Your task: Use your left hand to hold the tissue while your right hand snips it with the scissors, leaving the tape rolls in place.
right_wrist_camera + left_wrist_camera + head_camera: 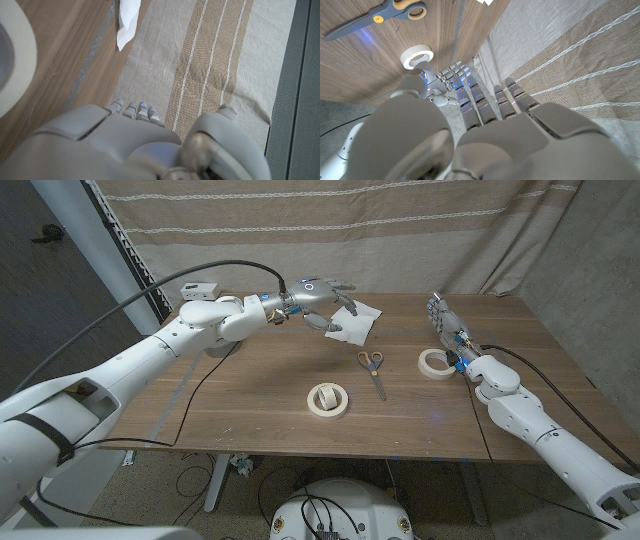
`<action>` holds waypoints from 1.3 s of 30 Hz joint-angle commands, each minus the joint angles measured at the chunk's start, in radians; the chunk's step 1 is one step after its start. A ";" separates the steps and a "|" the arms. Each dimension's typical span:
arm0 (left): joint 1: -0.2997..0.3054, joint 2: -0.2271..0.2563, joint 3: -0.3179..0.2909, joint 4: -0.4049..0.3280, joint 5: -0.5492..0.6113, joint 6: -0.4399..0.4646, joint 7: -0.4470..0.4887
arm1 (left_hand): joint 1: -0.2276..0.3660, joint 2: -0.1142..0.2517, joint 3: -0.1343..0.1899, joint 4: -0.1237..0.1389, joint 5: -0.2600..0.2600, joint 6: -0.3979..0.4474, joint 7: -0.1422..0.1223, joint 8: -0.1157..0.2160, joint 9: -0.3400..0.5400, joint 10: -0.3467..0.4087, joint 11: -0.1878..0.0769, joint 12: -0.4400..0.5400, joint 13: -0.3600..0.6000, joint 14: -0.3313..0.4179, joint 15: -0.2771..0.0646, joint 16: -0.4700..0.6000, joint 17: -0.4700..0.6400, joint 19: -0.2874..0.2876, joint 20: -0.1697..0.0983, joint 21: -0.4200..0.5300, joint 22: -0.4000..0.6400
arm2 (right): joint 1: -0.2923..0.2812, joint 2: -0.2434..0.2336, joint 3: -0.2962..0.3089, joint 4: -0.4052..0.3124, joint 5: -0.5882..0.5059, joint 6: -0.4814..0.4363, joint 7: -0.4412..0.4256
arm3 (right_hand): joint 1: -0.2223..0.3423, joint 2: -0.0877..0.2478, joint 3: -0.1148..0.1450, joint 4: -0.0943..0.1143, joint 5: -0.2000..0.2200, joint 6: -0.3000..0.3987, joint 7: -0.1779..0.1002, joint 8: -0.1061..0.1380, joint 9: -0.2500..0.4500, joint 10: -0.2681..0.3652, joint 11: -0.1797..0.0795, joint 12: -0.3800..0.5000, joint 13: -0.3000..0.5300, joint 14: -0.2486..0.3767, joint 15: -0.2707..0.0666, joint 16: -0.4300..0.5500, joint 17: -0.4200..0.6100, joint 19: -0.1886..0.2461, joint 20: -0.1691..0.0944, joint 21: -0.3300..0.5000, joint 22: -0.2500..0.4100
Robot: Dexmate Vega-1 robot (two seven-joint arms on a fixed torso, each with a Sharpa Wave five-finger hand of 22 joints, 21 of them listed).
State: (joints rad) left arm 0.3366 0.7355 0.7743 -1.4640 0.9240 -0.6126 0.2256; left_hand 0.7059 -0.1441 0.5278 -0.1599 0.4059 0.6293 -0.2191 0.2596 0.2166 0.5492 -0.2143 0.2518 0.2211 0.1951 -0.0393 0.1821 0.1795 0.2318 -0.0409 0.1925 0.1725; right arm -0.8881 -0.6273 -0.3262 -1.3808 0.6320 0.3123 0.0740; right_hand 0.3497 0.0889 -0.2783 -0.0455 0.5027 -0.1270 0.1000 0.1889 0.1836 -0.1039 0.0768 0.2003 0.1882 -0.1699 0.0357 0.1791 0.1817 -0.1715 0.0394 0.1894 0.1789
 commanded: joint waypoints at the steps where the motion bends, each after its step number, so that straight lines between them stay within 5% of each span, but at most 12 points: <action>1: -0.040 -0.020 0.045 0.021 0.067 -0.014 0.035 | 0.004 -0.005 0.006 0.004 -0.004 0.020 -0.001 0.013 0.009 0.013 -0.001 -0.002 0.008 0.005 -0.175 0.006 0.001 -0.007 -0.115 -0.001 0.001 | -0.004 -0.010 0.003 -0.008 -0.024 -0.004 -0.030 | 0.002 -0.014 -0.013 -0.001 -0.003 -0.003 -0.001 0.006 0.003 -0.004 -0.001 0.010 0.002 -0.038 -0.005 0.006 0.001 -0.003 0.013 0.008 0.004; 7: -0.053 -0.026 0.070 0.024 0.103 -0.003 0.041 | 0.006 -0.004 0.007 0.003 -0.005 0.026 0.000 0.017 0.012 0.022 -0.002 0.000 0.011 0.008 -0.176 0.008 0.002 -0.007 -0.115 -0.001 0.001 | -0.007 -0.011 0.008 -0.009 -0.017 0.000 -0.026 | -0.005 -0.041 -0.027 -0.004 -0.006 0.005 -0.005 0.010 0.003 0.006 -0.006 0.015 0.002 -0.029 -0.010 0.009 0.001 0.004 0.024 0.010 0.004; 24: -0.107 -0.050 0.136 0.060 0.169 -0.001 0.076 | -0.011 -0.017 -0.005 0.007 -0.005 -0.010 0.000 0.003 0.018 0.017 -0.001 -0.010 0.019 -0.021 -0.174 0.000 0.002 -0.027 -0.113 -0.005 0.002 | -0.009 -0.015 0.013 -0.007 -0.015 0.000 -0.026 | -0.001 -0.047 -0.029 -0.007 -0.006 0.008 -0.003 0.011 0.003 0.006 -0.003 0.016 0.002 -0.029 -0.008 0.008 0.001 0.005 0.025 0.010 0.003; 29: -0.128 -0.066 0.165 0.088 0.204 -0.004 0.117 | -0.016 -0.013 -0.018 0.006 0.006 0.003 -0.001 0.006 0.022 0.030 -0.001 -0.018 0.028 -0.070 -0.176 0.002 0.001 -0.053 -0.162 -0.003 0.001 | -0.006 -0.010 0.014 0.002 -0.011 0.009 -0.018 | 0.002 -0.045 -0.028 -0.008 -0.005 0.008 -0.004 0.010 0.003 0.008 -0.012 0.017 0.002 -0.029 -0.018 0.008 0.001 0.009 0.008 0.012 0.003; 39: -0.160 -0.079 0.212 0.106 0.232 0.004 0.117 | -0.016 -0.011 -0.043 0.006 0.021 0.007 -0.001 0.002 0.022 0.036 -0.001 -0.026 0.043 -0.086 -0.175 0.005 0.001 -0.063 -0.162 -0.001 0.001 | -0.009 -0.011 0.014 0.001 -0.011 0.007 -0.023 | 0.005 -0.044 -0.027 -0.009 -0.004 0.008 -0.007 0.010 0.003 0.006 -0.013 0.016 0.002 -0.031 -0.018 0.007 0.000 0.006 0.013 0.010 0.003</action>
State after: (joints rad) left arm 0.2166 0.6738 0.9305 -1.3848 1.1231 -0.6137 0.3315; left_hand 0.6964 -0.1536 0.4913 -0.1513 0.4217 0.6289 -0.2180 0.2613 0.2368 0.5778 -0.2176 0.2316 0.2582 0.1142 -0.0338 0.1821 0.1795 0.1726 -0.0359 0.1885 0.1726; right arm -0.8950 -0.6392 -0.3142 -1.3816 0.6169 0.3164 0.0515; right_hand 0.3464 0.0487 -0.3032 -0.0535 0.4991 -0.1233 0.0963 0.1927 0.1835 -0.0947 0.0677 0.2077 0.1882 -0.1718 0.0264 0.1818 0.1817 -0.1605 0.0536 0.1973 0.1789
